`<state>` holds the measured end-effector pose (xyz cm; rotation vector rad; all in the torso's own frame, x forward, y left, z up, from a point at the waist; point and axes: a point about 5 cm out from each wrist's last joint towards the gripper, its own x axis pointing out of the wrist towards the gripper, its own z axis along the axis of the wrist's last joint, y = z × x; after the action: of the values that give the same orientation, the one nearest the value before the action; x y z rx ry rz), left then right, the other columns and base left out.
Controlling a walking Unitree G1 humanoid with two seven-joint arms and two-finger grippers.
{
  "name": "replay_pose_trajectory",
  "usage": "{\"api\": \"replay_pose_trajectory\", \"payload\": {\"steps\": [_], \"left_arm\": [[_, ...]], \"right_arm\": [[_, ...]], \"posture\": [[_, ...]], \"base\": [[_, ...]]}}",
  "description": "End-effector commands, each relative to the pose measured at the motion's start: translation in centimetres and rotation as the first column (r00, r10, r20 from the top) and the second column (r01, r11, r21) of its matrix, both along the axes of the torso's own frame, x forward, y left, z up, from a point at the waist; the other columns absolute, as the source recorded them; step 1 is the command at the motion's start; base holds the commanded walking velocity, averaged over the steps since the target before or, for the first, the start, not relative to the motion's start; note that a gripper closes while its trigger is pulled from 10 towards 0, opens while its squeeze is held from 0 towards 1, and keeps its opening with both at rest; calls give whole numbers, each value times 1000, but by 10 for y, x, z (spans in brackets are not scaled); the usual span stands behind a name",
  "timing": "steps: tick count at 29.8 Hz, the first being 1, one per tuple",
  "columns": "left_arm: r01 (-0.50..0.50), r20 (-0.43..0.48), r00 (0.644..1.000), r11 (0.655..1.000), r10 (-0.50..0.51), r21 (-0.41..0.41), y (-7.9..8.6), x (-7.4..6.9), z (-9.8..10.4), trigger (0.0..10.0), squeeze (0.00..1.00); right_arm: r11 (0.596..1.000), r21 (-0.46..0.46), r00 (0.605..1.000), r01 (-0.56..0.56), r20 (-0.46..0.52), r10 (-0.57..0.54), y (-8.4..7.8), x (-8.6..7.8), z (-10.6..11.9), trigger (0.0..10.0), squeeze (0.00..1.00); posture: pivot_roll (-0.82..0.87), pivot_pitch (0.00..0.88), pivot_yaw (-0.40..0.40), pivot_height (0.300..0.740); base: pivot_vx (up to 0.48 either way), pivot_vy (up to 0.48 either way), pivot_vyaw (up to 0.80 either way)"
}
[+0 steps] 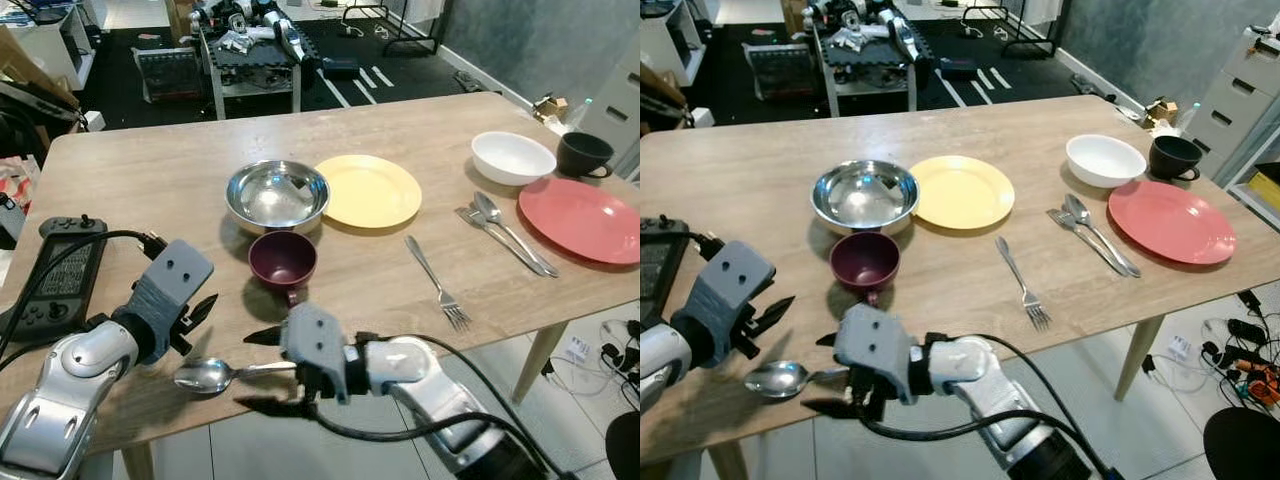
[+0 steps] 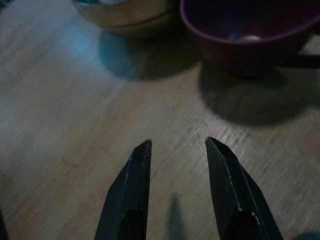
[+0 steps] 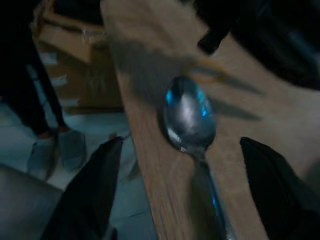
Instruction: Setting the table
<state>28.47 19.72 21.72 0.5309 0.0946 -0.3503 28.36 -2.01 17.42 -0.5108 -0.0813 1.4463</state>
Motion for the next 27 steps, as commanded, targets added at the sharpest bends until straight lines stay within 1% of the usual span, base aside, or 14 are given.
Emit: {"api": "replay_pose_trajectory", "payload": {"steps": [1, 2, 4, 7, 8, 9, 10, 11, 12, 13, 16, 21, 27], "left_arm": [[5, -20, 1000, 1000, -5, 8, 1, -3, -4, 10000, 0], [4, -21, 1000, 1000, -4, 10, 2, -3, -3, 10000, 0], [3, -23, 1000, 1000, -3, 12, 3, -3, -3, 10000, 0], [3, -24, 1000, 1000, -2, 12, 3, -4, -3, 10000, 0], [3, -26, 1000, 1000, -3, 11, 2, -4, -4, 10000, 0], [3, -26, 1000, 1000, -3, 11, 2, -4, -4, 10000, 0], [4, -26, 1000, 1000, -4, 10, 2, -4, -5, 10000, 0], [4, -27, 1000, 1000, -4, 9, 2, -4, -5, 10000, 0], [4, -27, 1000, 1000, -4, 9, 2, -4, -5, 10000, 0], [5, -27, 1000, 1000, -4, 8, 2, -4, -5, 10000, 0], [5, -27, 1000, 1000, -4, 7, 1, -4, -5, 10000, 0], [3, -25, 1000, 1000, -3, 3, 0, -5, -7, 10000, 0], [-1, -21, 1000, 1000, 1, 1, -1, -5, -8, 10000, 0]], "right_arm": [[999, -29, 1000, -21, 1, 21, 2, -2, -5, 10000, 1000], [998, -65, 1000, -26, 13, 27, 6, -1, -9, 10000, 0], [992, -128, 1000, -8, 22, 11, 12, 5, -18, 10000, 0], [988, -154, 1000, 12, 10, -11, 15, 10, -22, 10000, 0], [985, -168, 1000, 23, 0, -23, 16, 13, -25, 8667, 0], [985, -168, 1000, 23, 0, -23, 16, 13, -25, 8667, 0], [983, -181, 1000, 27, -5, -28, 16, 15, -26, 4471, 0], [980, -194, 999, 30, -9, -32, 15, 18, -27, 1020, 0], [980, -194, 999, 30, -9, -32, 15, 18, -27, 1020, 0], [979, -204, 999, 29, -21, -34, 14, 19, -29, 0, 0], [975, -222, 999, 23, -29, -30, 13, 22, -30, 0, 0], [957, -289, 997, -30, -70, 10, 2, 31, -32, 0, 0], [955, -296, 999, -12, -51, -4, -2, 37, -30, 0, 0]], "posture": [[155, 210, 58, 740], [155, 212, 57, 740], [155, 217, 53, 740], [154, 217, 51, 740], [154, 217, 51, 740], [154, 217, 51, 740], [154, 216, 49, 740], [154, 216, 49, 740], [154, 216, 49, 740], [151, 214, 43, 740], [151, 214, 43, 740], [142, 207, 34, 740], [136, 201, 28, 740]], "base": [[0, 0, 0], [0, 0, 0], [0, 0, 0], [0, 0, 0], [0, 0, 0], [0, 0, 0], [0, 0, 0], [0, 0, 0], [0, 0, 0], [0, 0, 0], [0, 0, 0], [0, 0, 0], [0, 0, 0]]}}
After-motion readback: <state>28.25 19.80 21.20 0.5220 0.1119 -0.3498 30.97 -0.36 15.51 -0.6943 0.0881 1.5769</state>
